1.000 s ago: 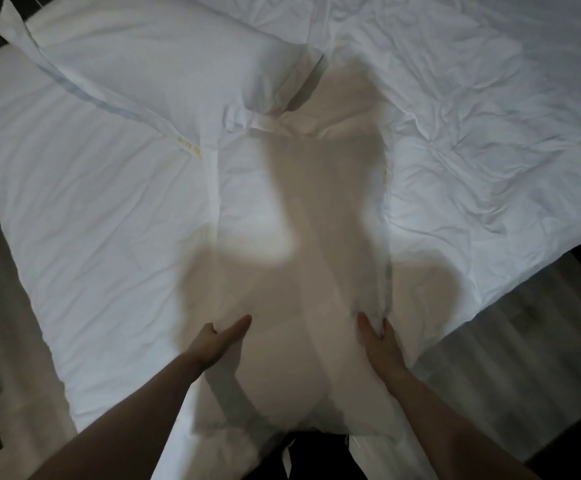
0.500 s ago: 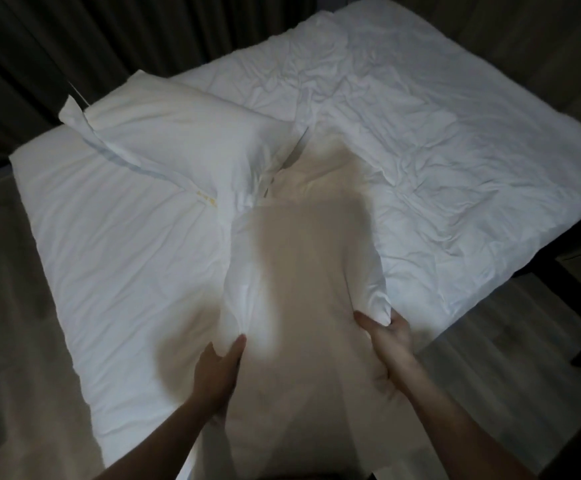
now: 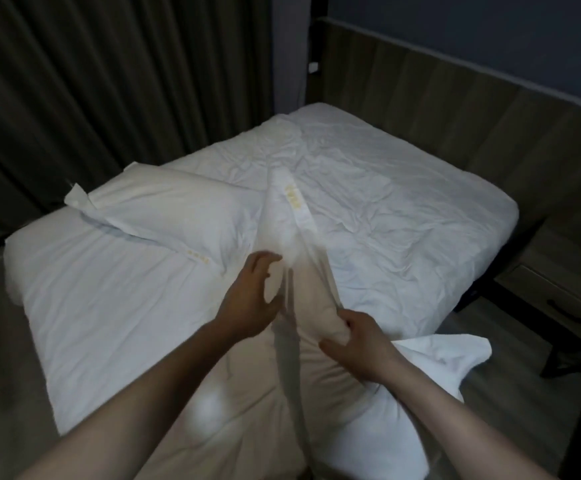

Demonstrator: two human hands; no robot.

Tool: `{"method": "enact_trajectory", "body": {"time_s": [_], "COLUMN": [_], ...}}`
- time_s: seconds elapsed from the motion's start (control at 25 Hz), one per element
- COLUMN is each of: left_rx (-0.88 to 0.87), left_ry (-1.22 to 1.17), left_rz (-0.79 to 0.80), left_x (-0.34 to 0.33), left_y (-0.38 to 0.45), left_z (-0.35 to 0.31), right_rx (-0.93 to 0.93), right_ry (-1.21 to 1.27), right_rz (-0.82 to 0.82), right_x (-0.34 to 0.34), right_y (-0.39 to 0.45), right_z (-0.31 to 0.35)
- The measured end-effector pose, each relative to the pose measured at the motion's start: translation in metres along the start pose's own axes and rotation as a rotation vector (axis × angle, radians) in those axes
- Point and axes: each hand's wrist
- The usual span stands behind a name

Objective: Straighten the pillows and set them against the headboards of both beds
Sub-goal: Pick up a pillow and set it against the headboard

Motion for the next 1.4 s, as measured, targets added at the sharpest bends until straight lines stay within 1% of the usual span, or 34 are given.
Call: {"method": "enact_trajectory", "body": {"time_s": [0.04, 0.12, 0.2, 0.28, 0.32, 0.36, 0.48, 0.6, 0.64, 0.72, 0.8, 0.84, 0.92, 1.04, 1.2, 1.28, 1.4], "left_rx": [-0.115, -0.285, -0.405, -0.392, -0.368, -0.338, -0.226, -0.075, -0.056, -0.064, -0.068, -0.066, -0.051, -0.029, 0.073, 0.082, 0.081], "left_ry": [0.085, 0.304, 0.517, 0.675, 0.728, 0.74, 0.672, 0.548, 0.53, 0.527, 0.498, 0.474, 0.451, 0.425, 0.275, 0.207, 0.165], "left_rz": [0.043, 0.194, 0.36, 0.537, 0.589, 0.593, 0.533, 0.496, 0.473, 0.441, 0.414, 0.391, 0.365, 0.286, 0.117, 0.044, -0.042], "left_x": [0.005, 0.005, -0.006, -0.016, -0.02, -0.023, -0.03, -0.042, -0.047, -0.064, -0.081, -0.09, -0.11, -0.135, -0.158, -0.166, -0.178], "left_y": [0.016, 0.037, 0.043, 0.036, 0.03, 0.023, 0.008, -0.001, -0.003, -0.002, 0.001, 0.003, 0.016, 0.044, 0.094, 0.118, 0.147], "left_z": [-0.008, -0.018, -0.019, -0.018, -0.018, -0.015, -0.008, -0.007, -0.01, -0.016, -0.028, -0.036, -0.055, -0.085, -0.14, -0.17, -0.212], "right_rx": [0.002, 0.02, 0.031, 0.039, 0.041, 0.027, -0.053, -0.141, -0.168, -0.269, -0.319, -0.317, -0.33, -0.364, -0.298, -0.247, -0.143], "right_ry": [-0.021, -0.069, -0.096, -0.132, -0.155, -0.179, -0.209, -0.221, -0.252, -0.29, -0.207, -0.152, -0.069, -0.032, 0.017, 0.05, 0.062], "right_rz": [0.013, 0.038, 0.08, 0.125, 0.139, 0.152, 0.164, 0.123, 0.125, 0.164, 0.191, 0.17, 0.07, -0.003, -0.123, -0.163, -0.168], "right_x": [-0.003, -0.011, -0.022, -0.03, -0.031, -0.031, -0.018, 0.007, 0.016, 0.032, 0.04, 0.043, 0.053, 0.083, 0.157, 0.208, 0.285], "right_y": [-0.008, -0.02, -0.031, -0.04, -0.042, -0.044, -0.048, -0.057, -0.063, -0.078, -0.089, -0.093, -0.096, -0.086, -0.06, -0.051, -0.038], "right_z": [0.001, 0.001, -0.001, -0.002, -0.003, -0.005, -0.017, -0.046, -0.059, -0.091, -0.122, -0.137, -0.168, -0.2, -0.24, -0.241, -0.233]}}
Point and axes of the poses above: each hand's wrist, its own y-axis towards the middle knuckle, its own x-axis out of the back of the hand, z = x × y, and after that the axes turned 1 degree about z, right-handed
